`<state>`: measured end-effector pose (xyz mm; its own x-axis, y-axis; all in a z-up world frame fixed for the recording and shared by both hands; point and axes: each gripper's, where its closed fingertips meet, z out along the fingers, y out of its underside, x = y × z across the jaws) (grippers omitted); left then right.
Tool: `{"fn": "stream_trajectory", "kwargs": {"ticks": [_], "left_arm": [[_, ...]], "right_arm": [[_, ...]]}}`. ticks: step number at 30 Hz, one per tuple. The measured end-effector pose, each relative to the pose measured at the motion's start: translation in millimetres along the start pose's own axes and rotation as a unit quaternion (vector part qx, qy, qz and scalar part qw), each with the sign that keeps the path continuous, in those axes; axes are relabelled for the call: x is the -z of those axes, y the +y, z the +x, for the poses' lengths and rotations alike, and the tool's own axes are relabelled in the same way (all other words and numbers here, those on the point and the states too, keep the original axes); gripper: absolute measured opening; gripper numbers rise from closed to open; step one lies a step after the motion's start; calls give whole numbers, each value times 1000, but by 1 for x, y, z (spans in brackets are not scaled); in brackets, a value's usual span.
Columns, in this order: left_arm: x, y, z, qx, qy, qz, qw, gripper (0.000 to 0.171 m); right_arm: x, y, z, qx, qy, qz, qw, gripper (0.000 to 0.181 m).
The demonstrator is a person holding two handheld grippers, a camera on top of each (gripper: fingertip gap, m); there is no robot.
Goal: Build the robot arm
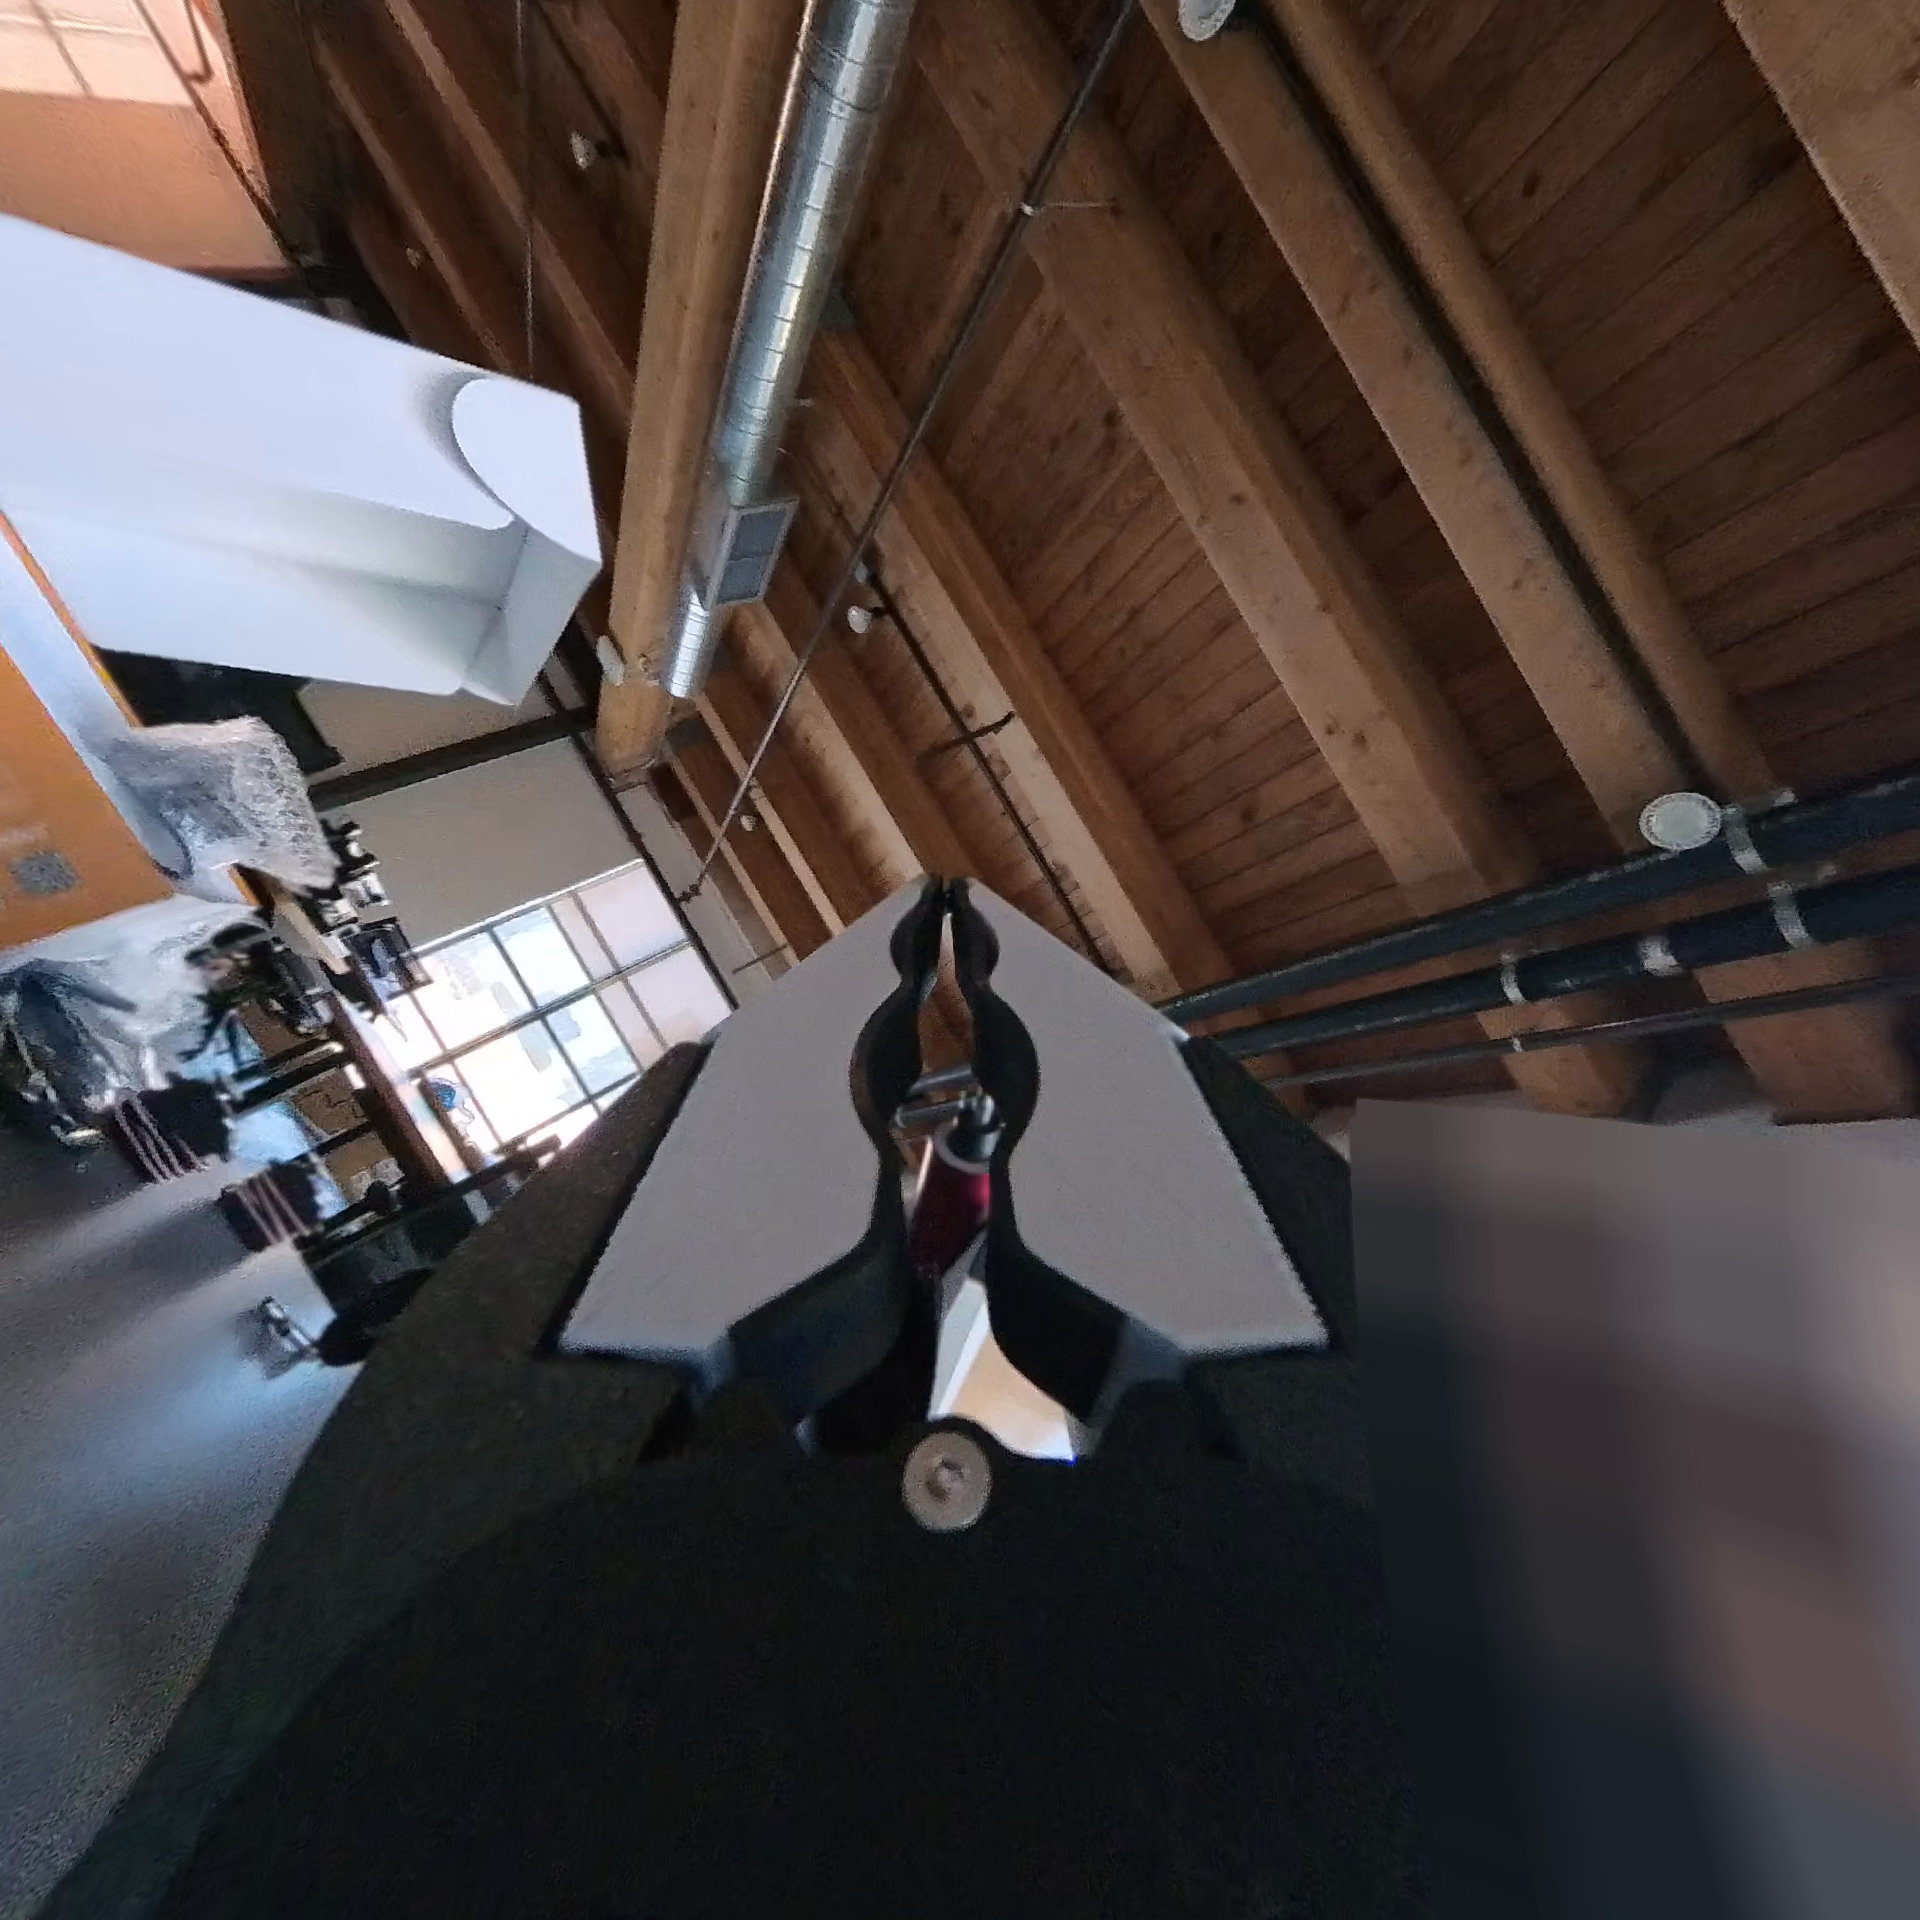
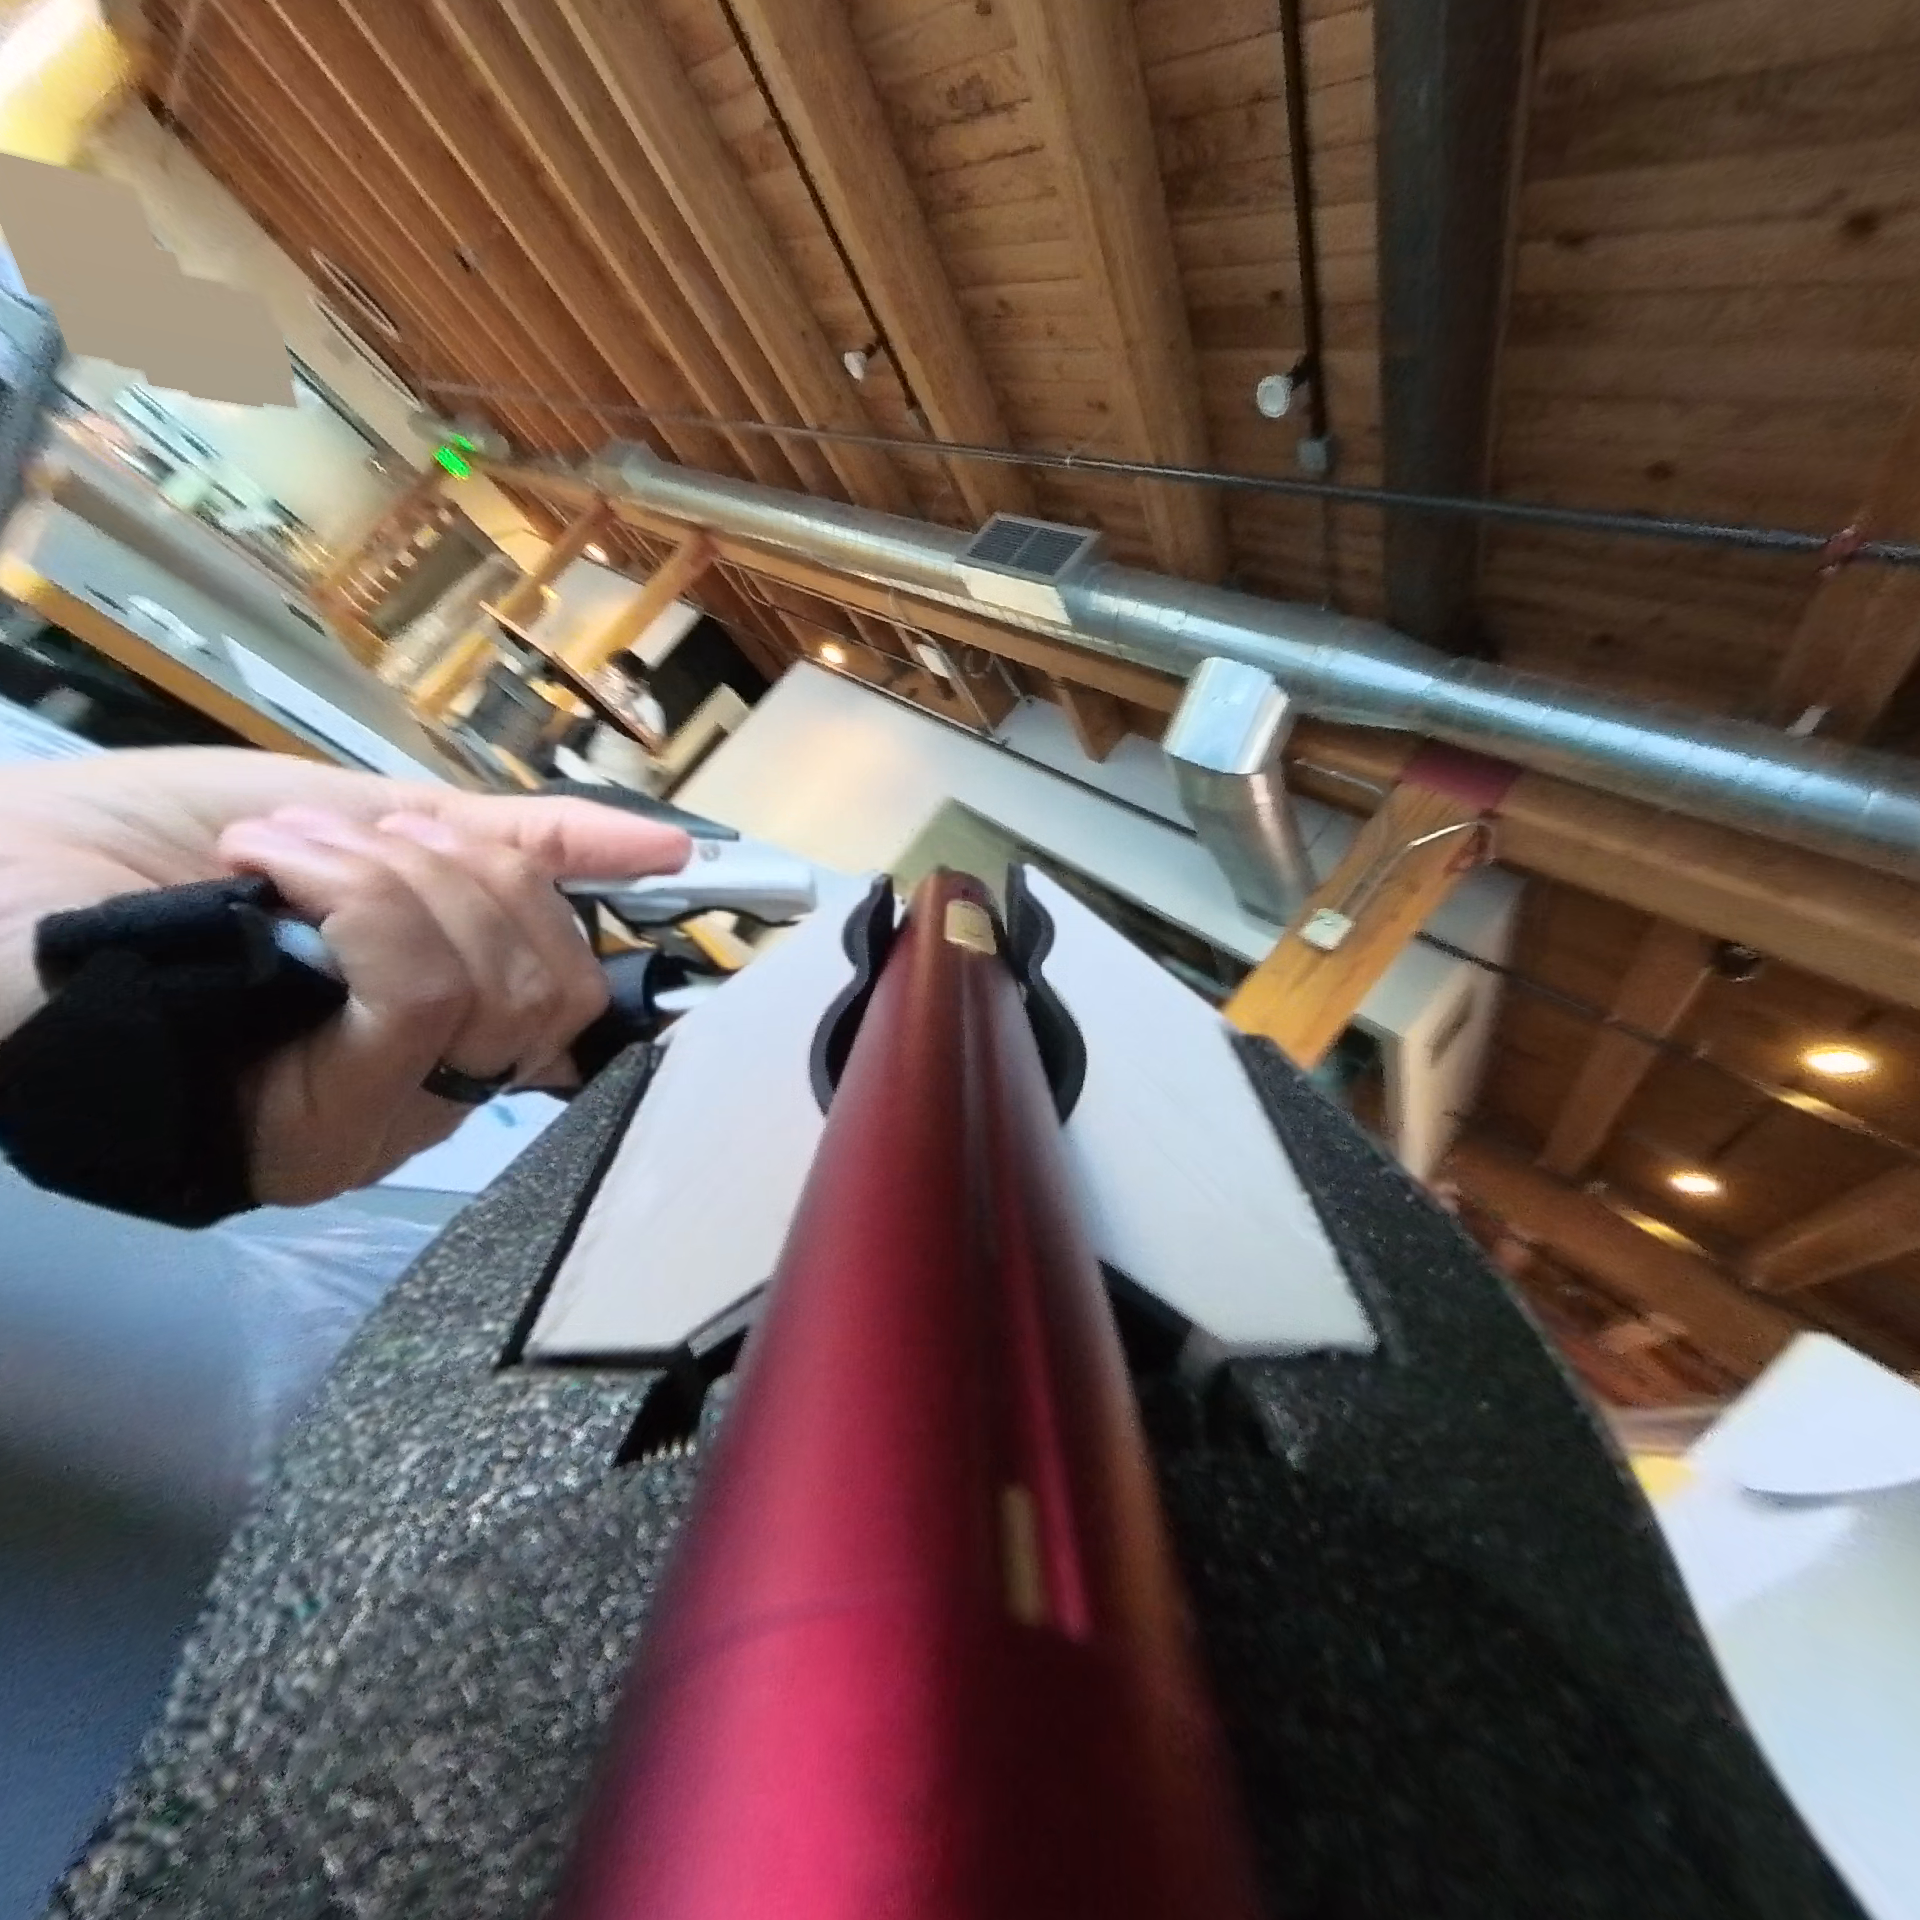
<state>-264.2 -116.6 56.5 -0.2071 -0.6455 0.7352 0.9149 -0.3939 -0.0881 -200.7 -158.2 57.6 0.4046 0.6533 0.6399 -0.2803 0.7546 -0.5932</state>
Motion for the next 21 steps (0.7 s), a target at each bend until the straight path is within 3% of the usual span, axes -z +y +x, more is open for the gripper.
{"fn": "stream_trajectory", "kwargs": {"ticks": [6, 11, 21], "left_arm": [[9, 27, 4, 11, 34, -12, 999, 0], [10, 32, 9, 8, 55, -13, 998, 0], [10, 33, 5, 13, 60, -16, 998, 0]], "right_arm": [[13, -1, 0, -41, -29, -18, 999, 21], [11, -3, -14, -21, -37, -26, 999, 22], [13, -5, -7, -38, -28, -20, 999, 22]]}}
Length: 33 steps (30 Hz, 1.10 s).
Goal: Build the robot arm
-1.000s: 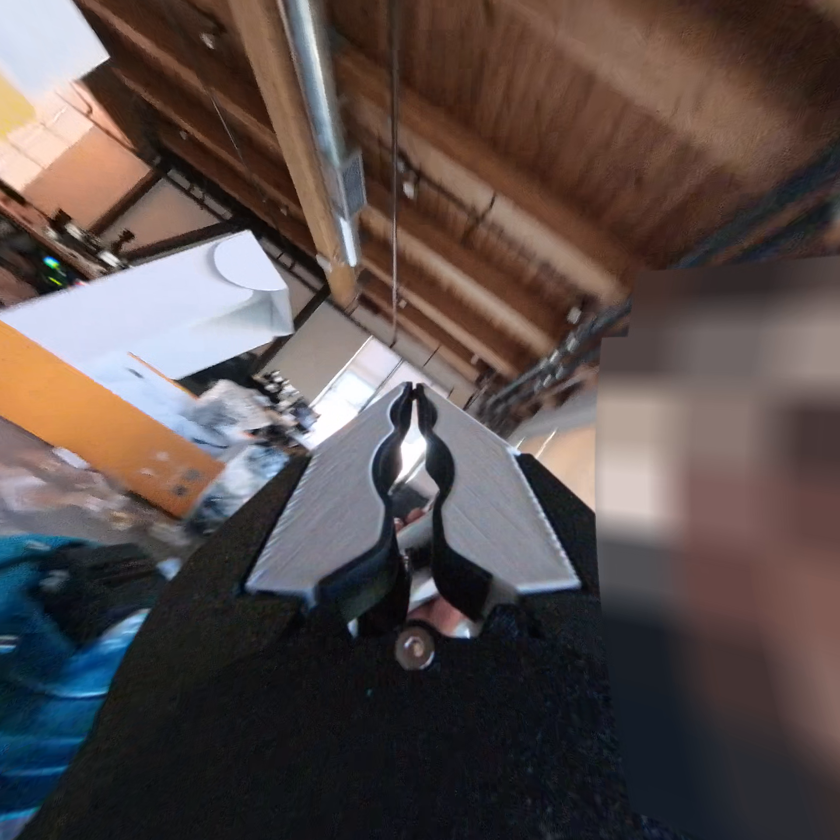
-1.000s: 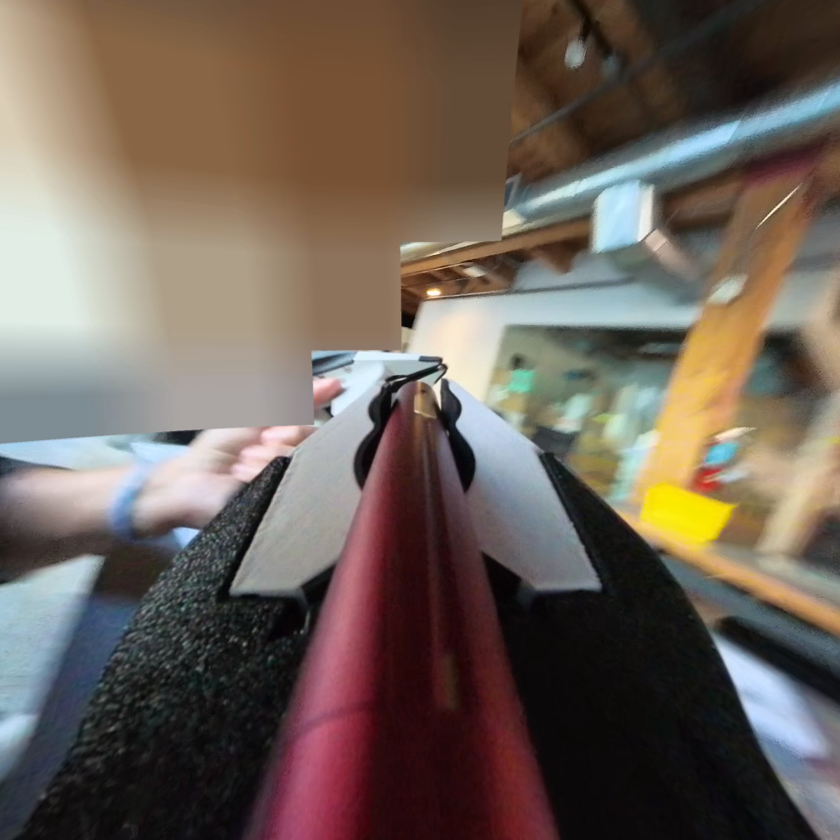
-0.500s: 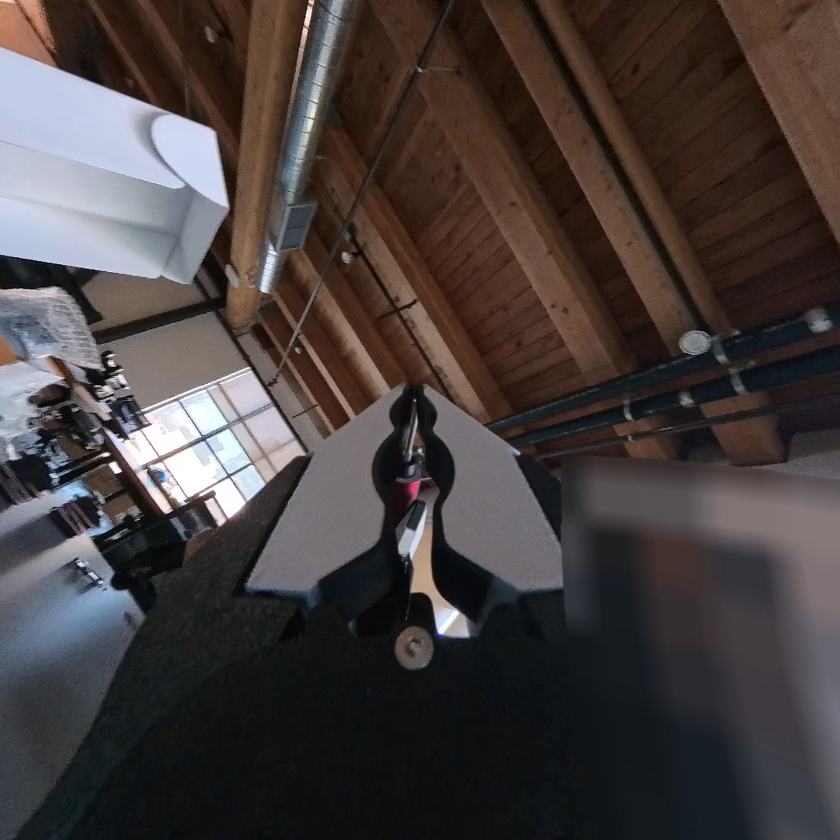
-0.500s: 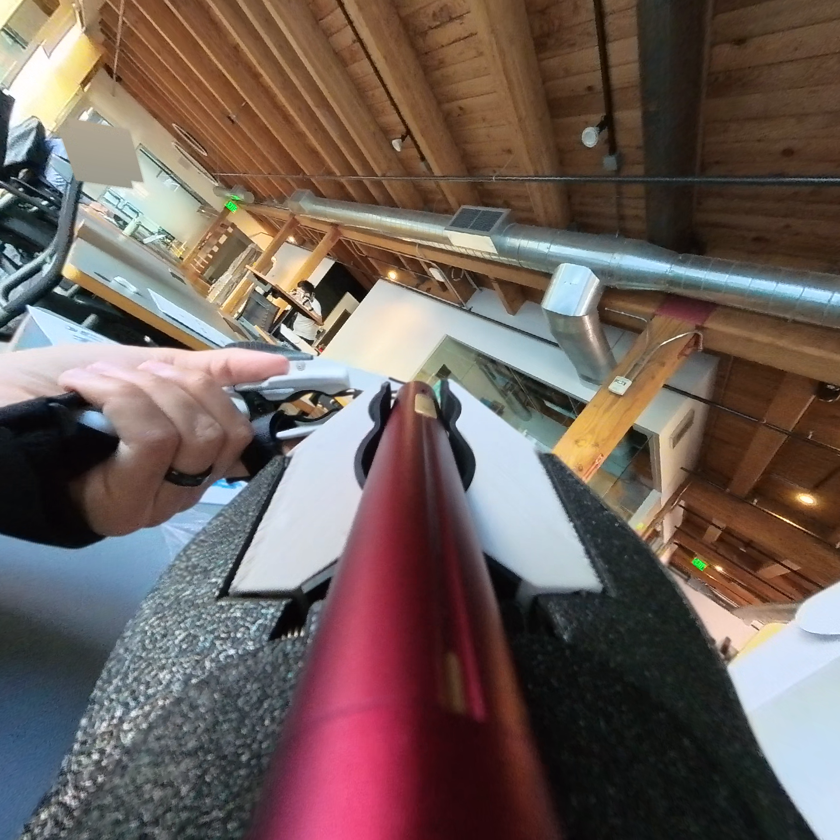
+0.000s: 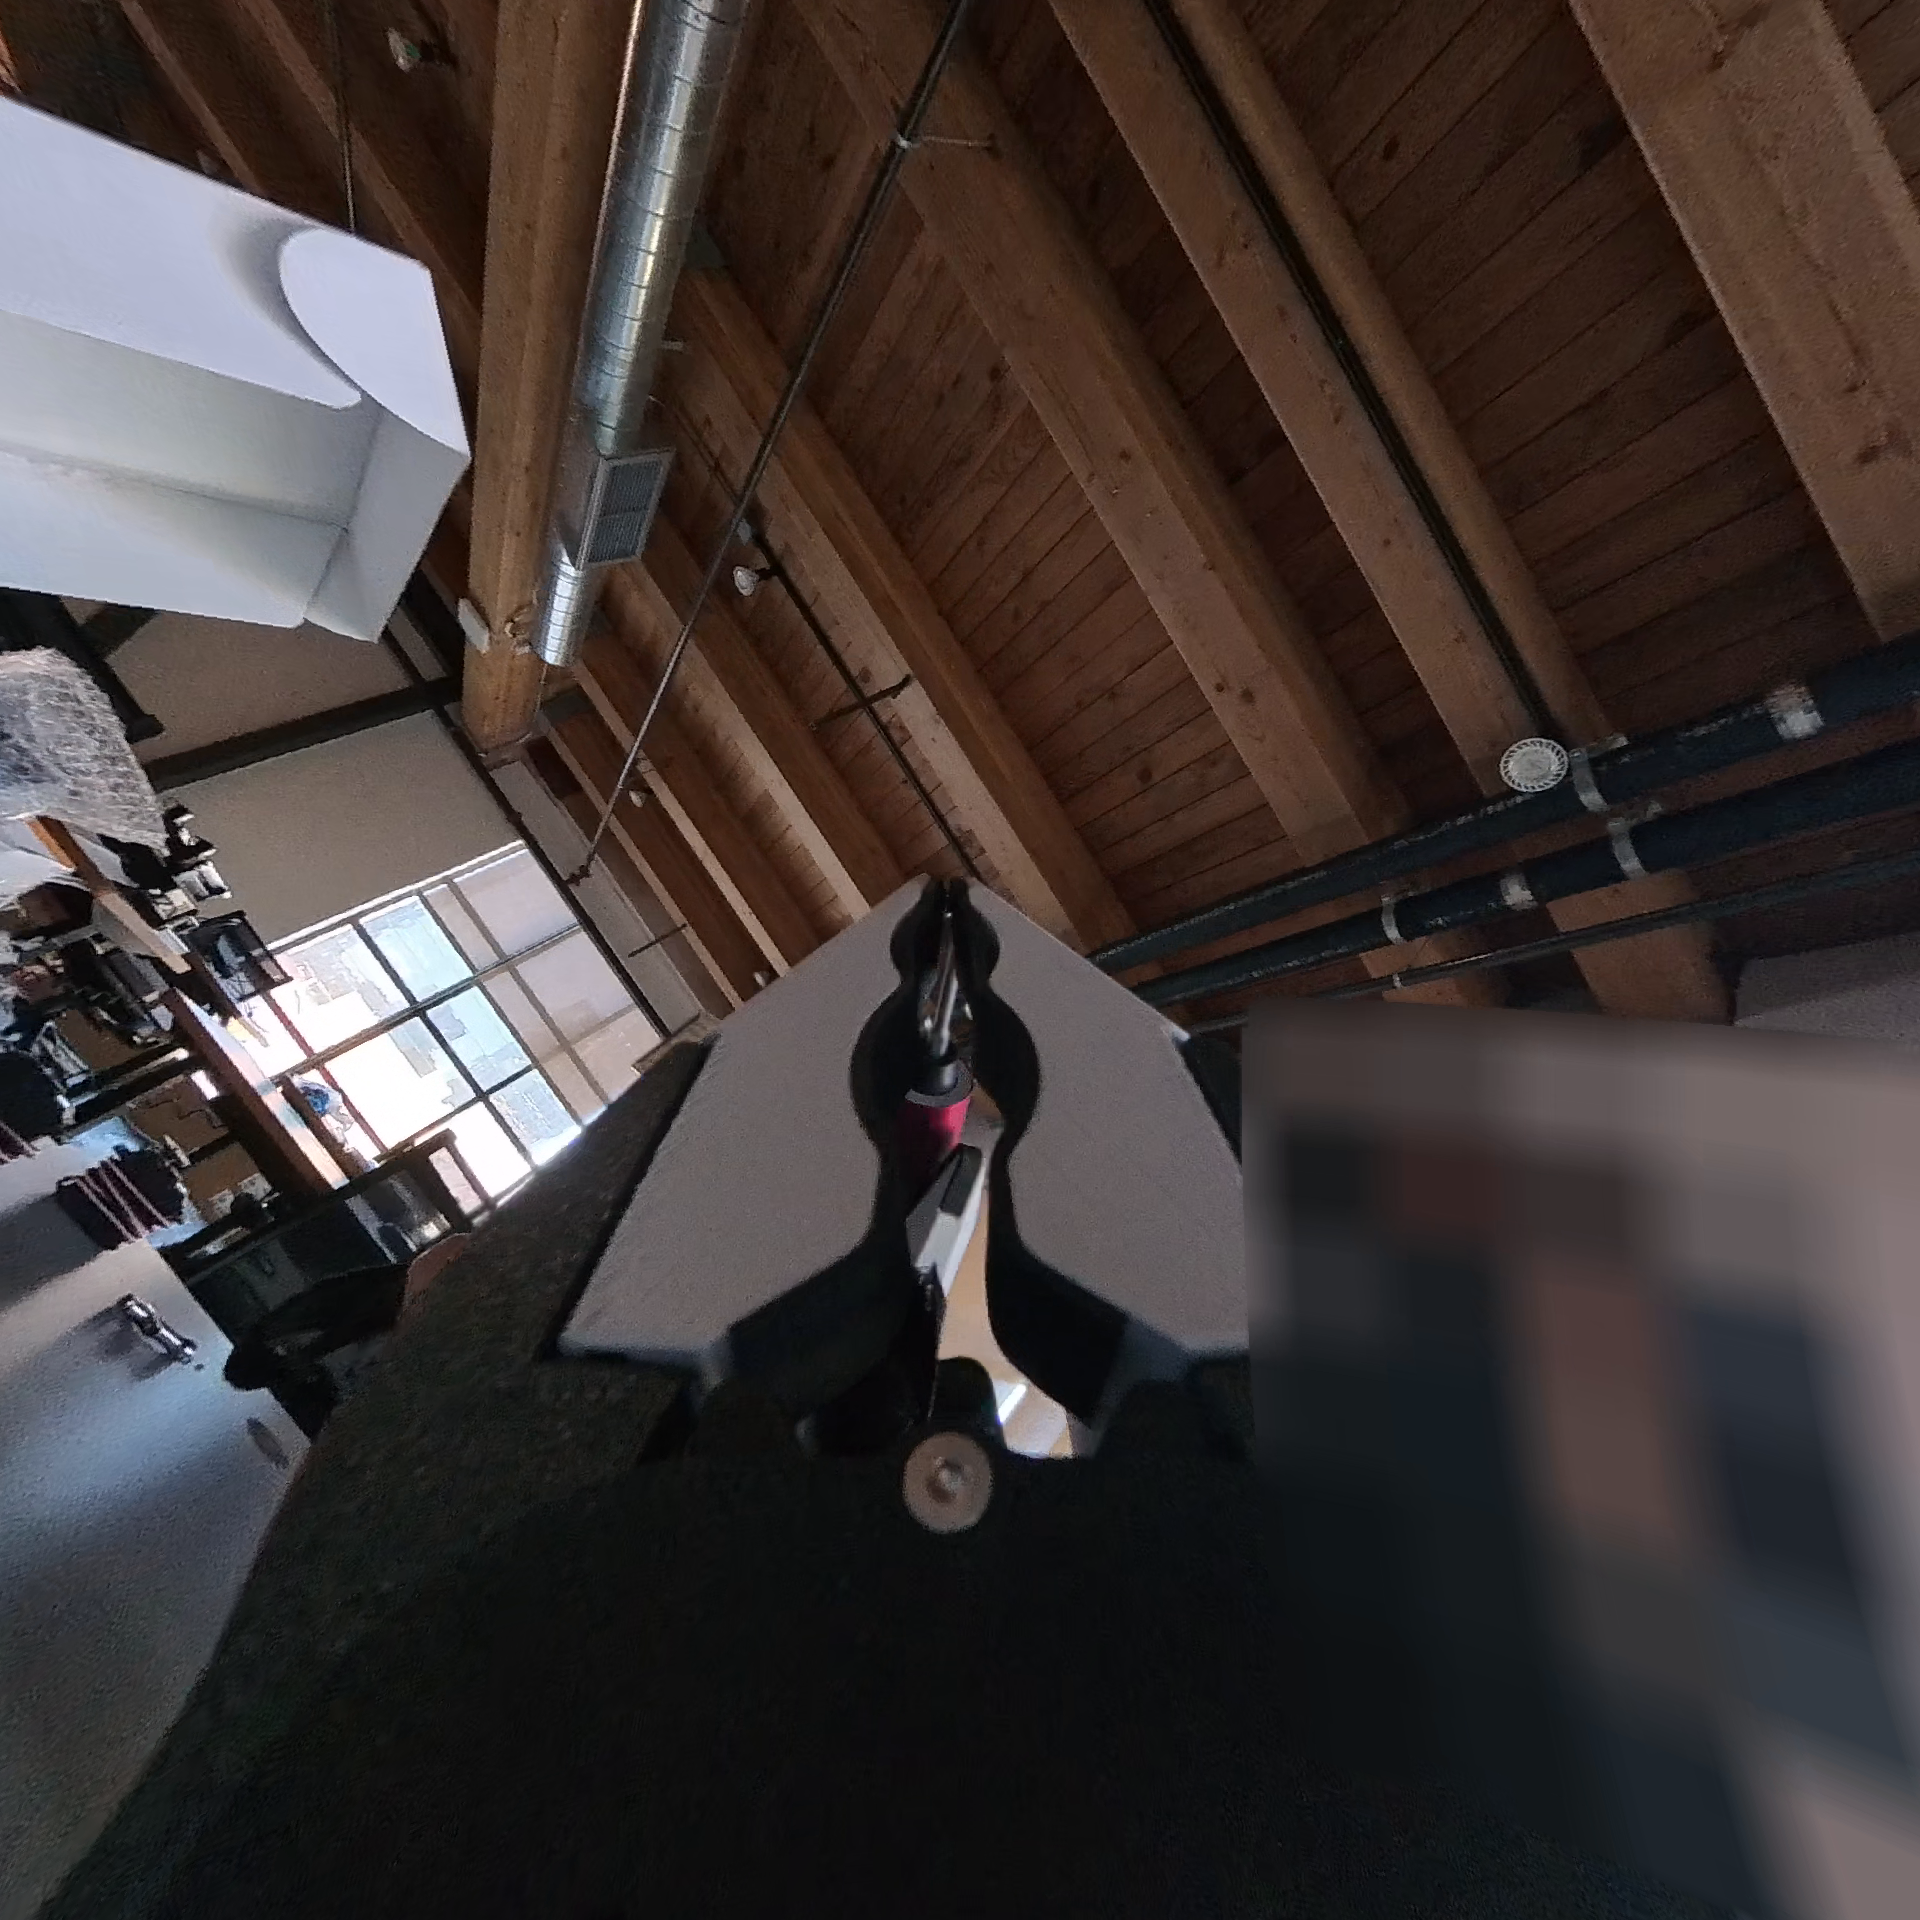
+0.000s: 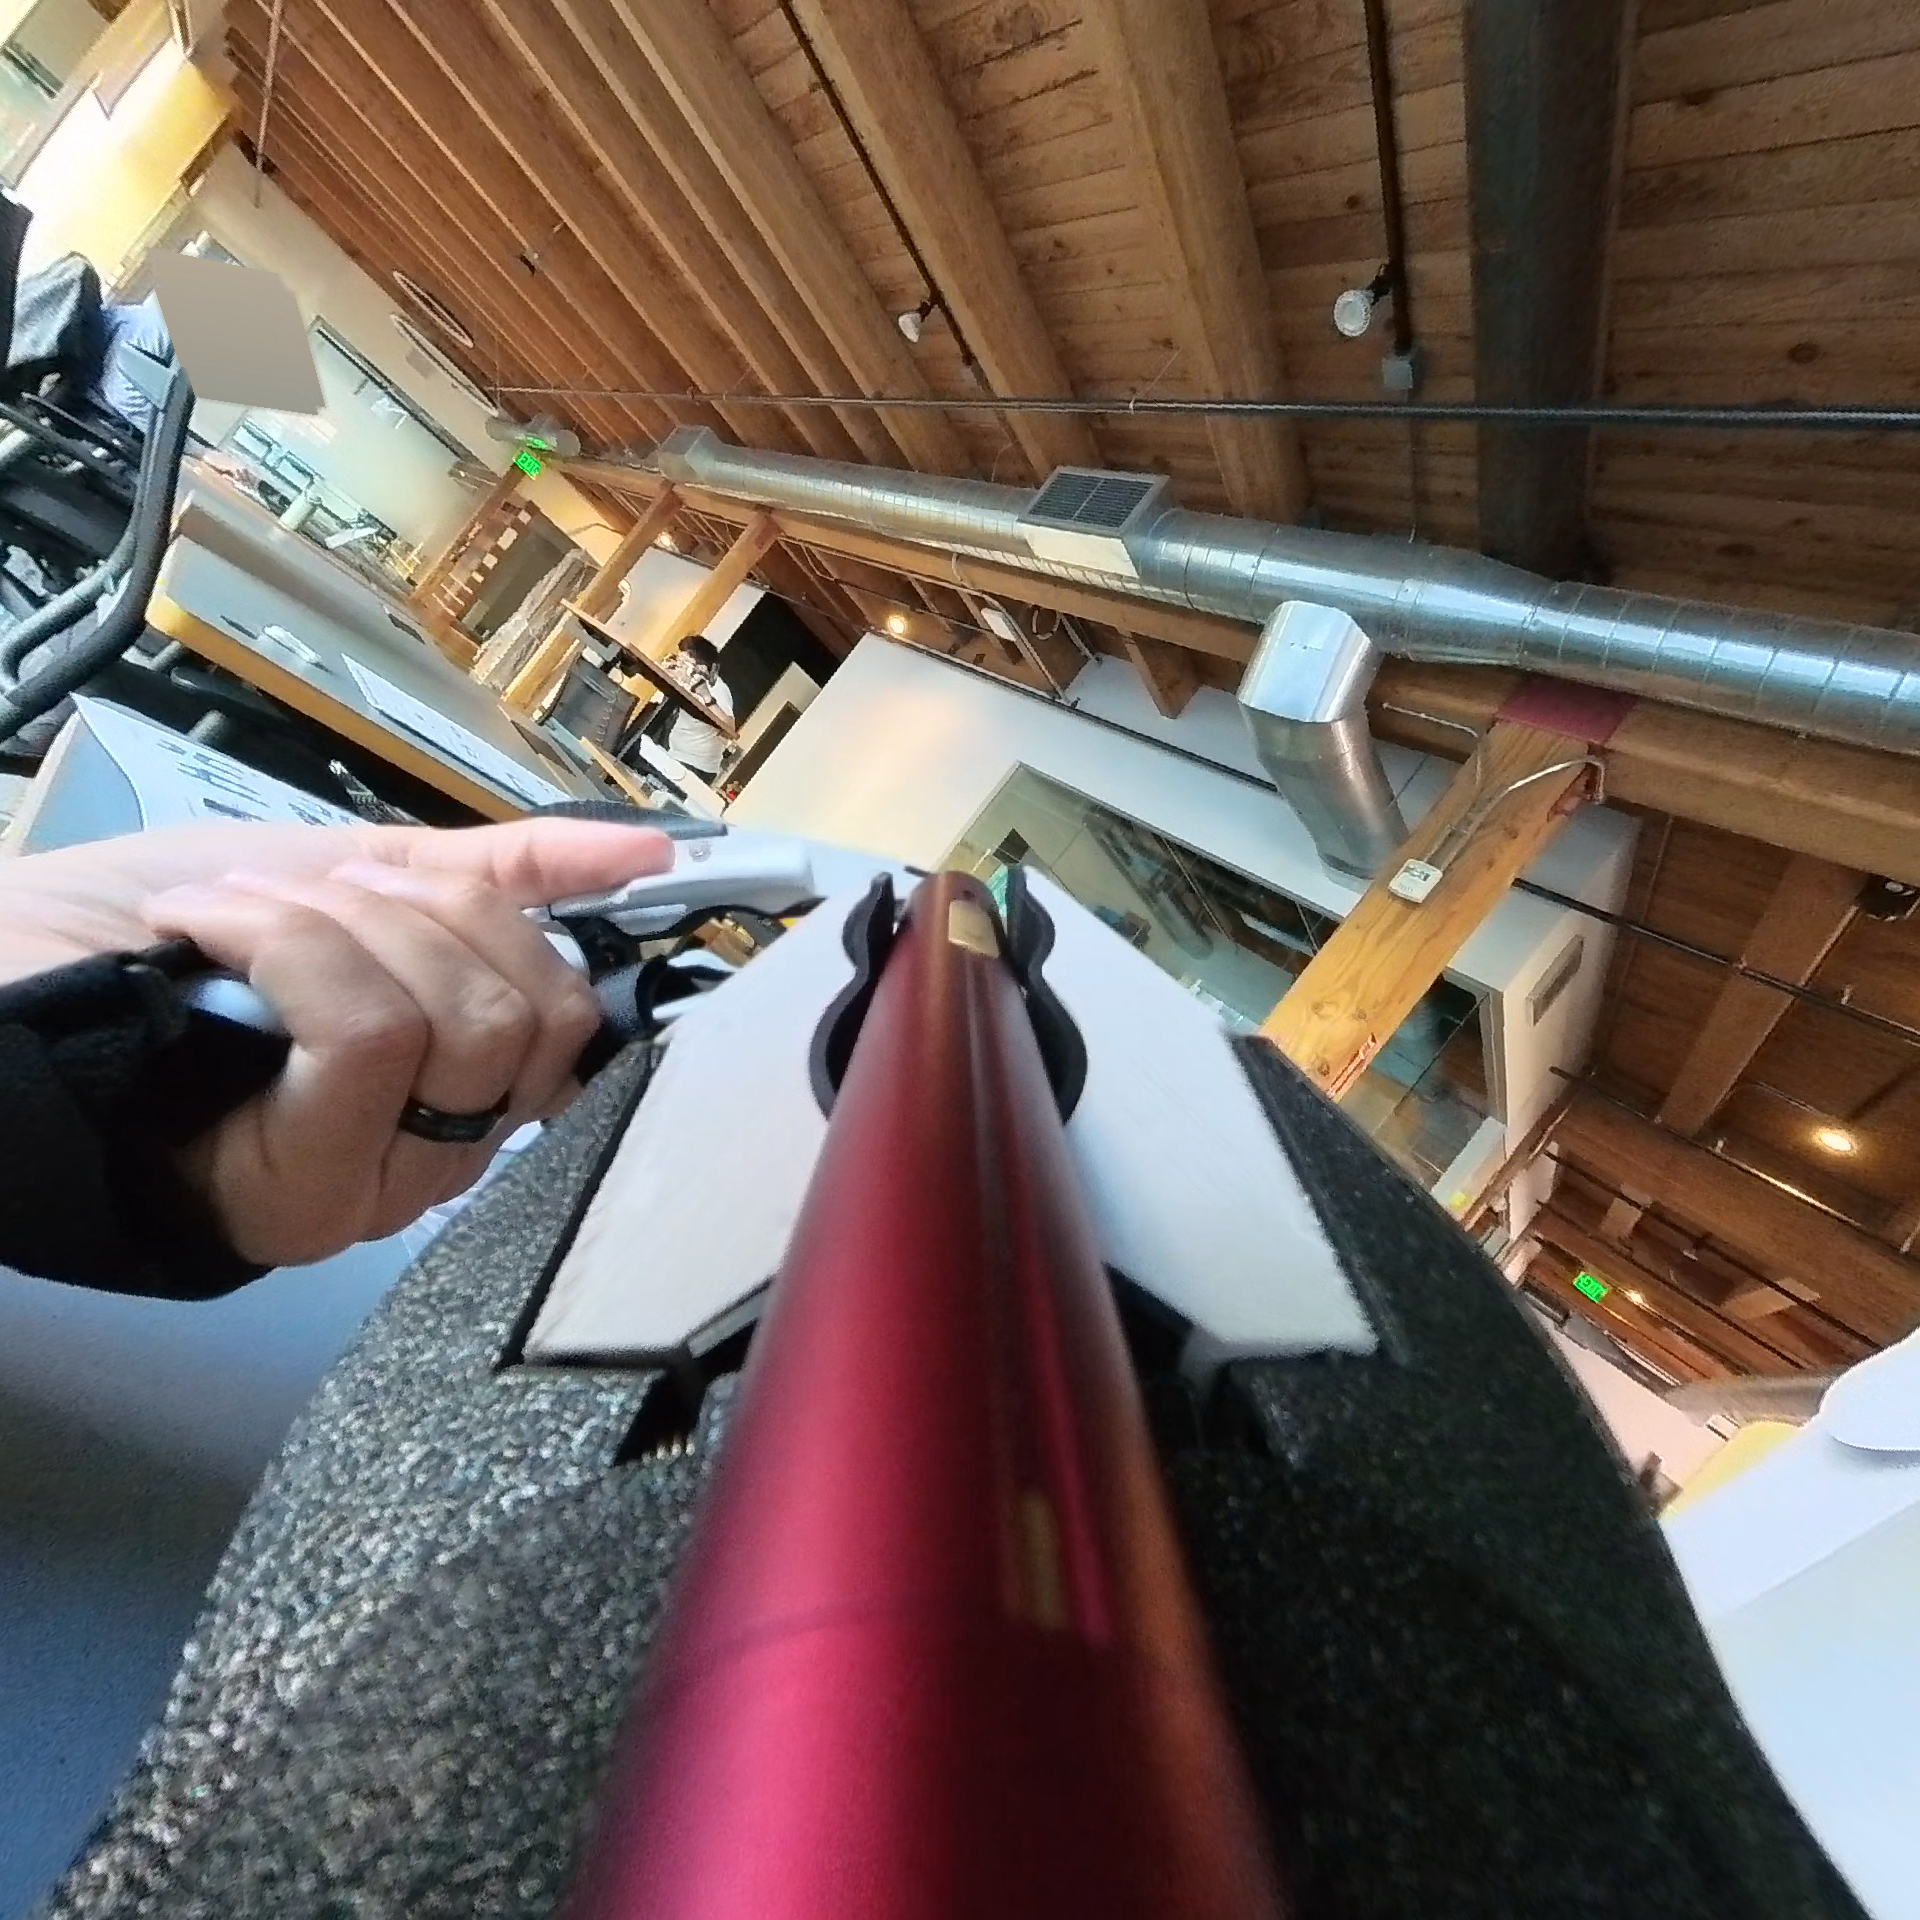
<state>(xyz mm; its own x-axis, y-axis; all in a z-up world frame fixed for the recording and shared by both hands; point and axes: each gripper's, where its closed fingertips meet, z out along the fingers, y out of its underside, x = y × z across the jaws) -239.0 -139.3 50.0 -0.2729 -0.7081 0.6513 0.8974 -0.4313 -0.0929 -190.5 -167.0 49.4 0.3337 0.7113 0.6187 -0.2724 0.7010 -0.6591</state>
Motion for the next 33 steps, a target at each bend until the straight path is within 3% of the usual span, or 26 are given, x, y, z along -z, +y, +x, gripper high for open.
{"fn": "stream_trajectory", "kwargs": {"ticks": [13, 29, 33], "left_arm": [[3, -1, -3, -14, -10, -4, 1000, 0], [-1, 7, 8, -20, 13, -51, 998, 2], [-2, 6, 10, -25, 15, -51, 998, 24]], "right_arm": [[-4, 8, -2, -4, -6, -19, 1000, 22], [1, -1, 0, -20, -9, 11, 1000, 22], [2, -2, 2, -20, -5, 13, 1000, 22]]}}
